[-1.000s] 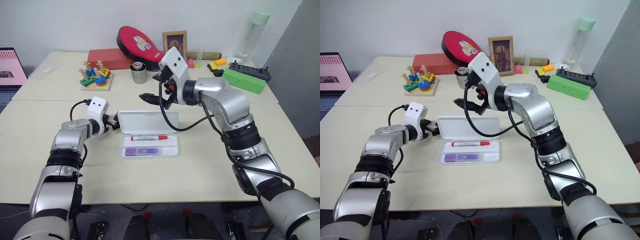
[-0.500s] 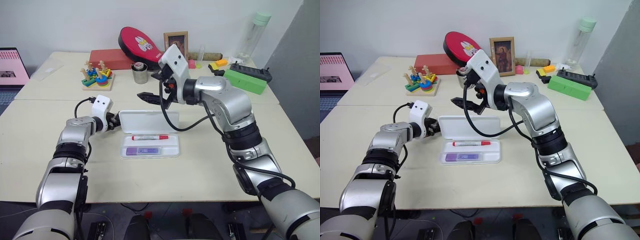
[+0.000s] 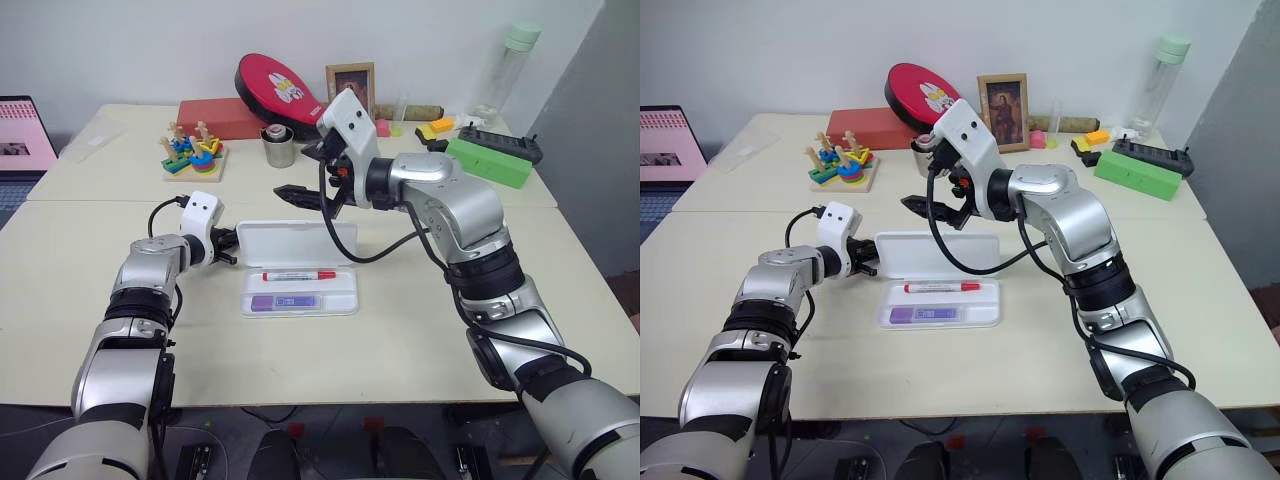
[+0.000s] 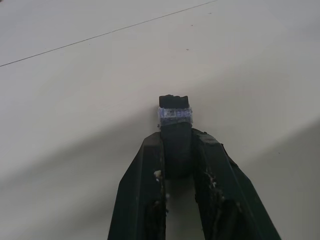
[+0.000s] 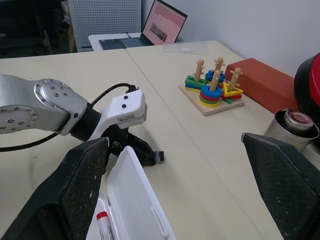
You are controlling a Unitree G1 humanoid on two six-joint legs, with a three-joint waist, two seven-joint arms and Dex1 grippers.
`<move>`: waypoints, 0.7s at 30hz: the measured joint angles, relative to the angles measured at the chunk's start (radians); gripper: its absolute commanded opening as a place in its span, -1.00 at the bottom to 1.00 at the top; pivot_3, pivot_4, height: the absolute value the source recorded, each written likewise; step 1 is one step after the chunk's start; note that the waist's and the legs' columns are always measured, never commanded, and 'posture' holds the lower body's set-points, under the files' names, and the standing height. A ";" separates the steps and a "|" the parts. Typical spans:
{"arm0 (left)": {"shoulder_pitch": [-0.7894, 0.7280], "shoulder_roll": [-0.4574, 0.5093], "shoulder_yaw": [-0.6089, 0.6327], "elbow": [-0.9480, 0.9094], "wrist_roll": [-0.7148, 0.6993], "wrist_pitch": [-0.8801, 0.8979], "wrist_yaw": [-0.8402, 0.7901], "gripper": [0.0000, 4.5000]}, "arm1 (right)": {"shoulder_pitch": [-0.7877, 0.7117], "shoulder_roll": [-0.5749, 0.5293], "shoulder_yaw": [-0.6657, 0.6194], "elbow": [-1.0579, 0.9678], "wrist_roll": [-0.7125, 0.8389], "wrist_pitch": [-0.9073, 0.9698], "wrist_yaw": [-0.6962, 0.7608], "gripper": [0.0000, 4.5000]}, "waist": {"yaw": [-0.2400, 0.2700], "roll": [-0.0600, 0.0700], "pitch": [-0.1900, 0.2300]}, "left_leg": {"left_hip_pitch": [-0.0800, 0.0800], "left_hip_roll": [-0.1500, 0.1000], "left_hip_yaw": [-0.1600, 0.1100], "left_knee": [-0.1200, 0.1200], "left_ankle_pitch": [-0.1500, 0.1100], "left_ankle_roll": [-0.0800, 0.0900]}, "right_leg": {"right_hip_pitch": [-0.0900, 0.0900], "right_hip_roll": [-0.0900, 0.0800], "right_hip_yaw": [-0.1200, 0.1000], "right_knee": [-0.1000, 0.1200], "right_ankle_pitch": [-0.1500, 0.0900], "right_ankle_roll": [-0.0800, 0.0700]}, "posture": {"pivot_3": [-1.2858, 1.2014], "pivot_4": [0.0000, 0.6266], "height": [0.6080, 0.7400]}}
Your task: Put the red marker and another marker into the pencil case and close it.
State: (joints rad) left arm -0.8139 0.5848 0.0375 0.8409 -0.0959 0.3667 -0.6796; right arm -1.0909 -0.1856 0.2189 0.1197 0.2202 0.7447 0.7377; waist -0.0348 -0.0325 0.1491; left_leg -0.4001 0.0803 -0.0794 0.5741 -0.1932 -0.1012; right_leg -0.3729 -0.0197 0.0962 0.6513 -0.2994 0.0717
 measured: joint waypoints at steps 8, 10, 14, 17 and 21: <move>0.052 0.000 0.034 -0.085 -0.015 0.025 0.037 -0.81 | 0.004 -0.005 -0.001 -0.005 0.006 -0.014 0.011 1.00 | -0.002 0.000 0.000 | 0.000 0.000 0.000 0.000 0.000 0.000 | 0.000 0.000 0.000 0.000 0.000 0.000 | 0.03 -0.52 1.00; 0.057 0.005 0.066 -0.133 -0.027 0.023 0.056 -0.81 | 0.031 -0.023 -0.012 -0.054 0.048 -0.013 0.048 1.00 | -0.001 0.000 0.000 | -0.001 0.000 0.000 0.000 0.000 0.000 | 0.000 0.000 0.000 -0.001 0.000 0.000 | 0.03 -0.52 1.00; 0.072 0.032 0.141 -0.385 -0.132 0.047 0.002 -0.81 | 0.094 -0.100 -0.038 -0.197 0.139 -0.003 0.144 1.00 | 0.007 0.000 0.000 | -0.003 0.000 0.000 0.000 0.000 -0.001 | 0.001 -0.001 -0.001 -0.003 0.000 0.000 | 0.03 -0.52 1.00; 0.111 0.061 0.160 -0.622 -0.219 0.092 -0.084 -0.81 | 0.148 -0.165 -0.042 -0.277 0.186 0.007 0.196 1.00 | 0.003 0.001 0.001 | -0.001 -0.001 0.001 -0.001 0.000 -0.001 | 0.002 -0.002 -0.001 -0.004 0.000 0.000 | 0.03 -0.52 1.00; 0.228 0.093 0.081 -0.891 -0.330 0.189 -0.233 -0.81 | 0.200 -0.246 -0.044 -0.323 0.205 0.008 0.227 1.00 | 0.001 0.004 0.002 | 0.000 0.000 0.001 0.000 0.000 0.000 | 0.002 -0.001 0.000 -0.003 0.000 0.000 | 0.03 -0.52 1.00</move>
State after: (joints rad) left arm -0.5862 0.6780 0.1182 -0.0497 -0.4260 0.5560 -0.9121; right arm -0.8910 -0.4311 0.1749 -0.2029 0.4254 0.7530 0.9644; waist -0.0338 -0.0289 0.1513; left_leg -0.4000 0.0801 -0.0788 0.5739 -0.1932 -0.1015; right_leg -0.3705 -0.0210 0.0958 0.6486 -0.2995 0.0720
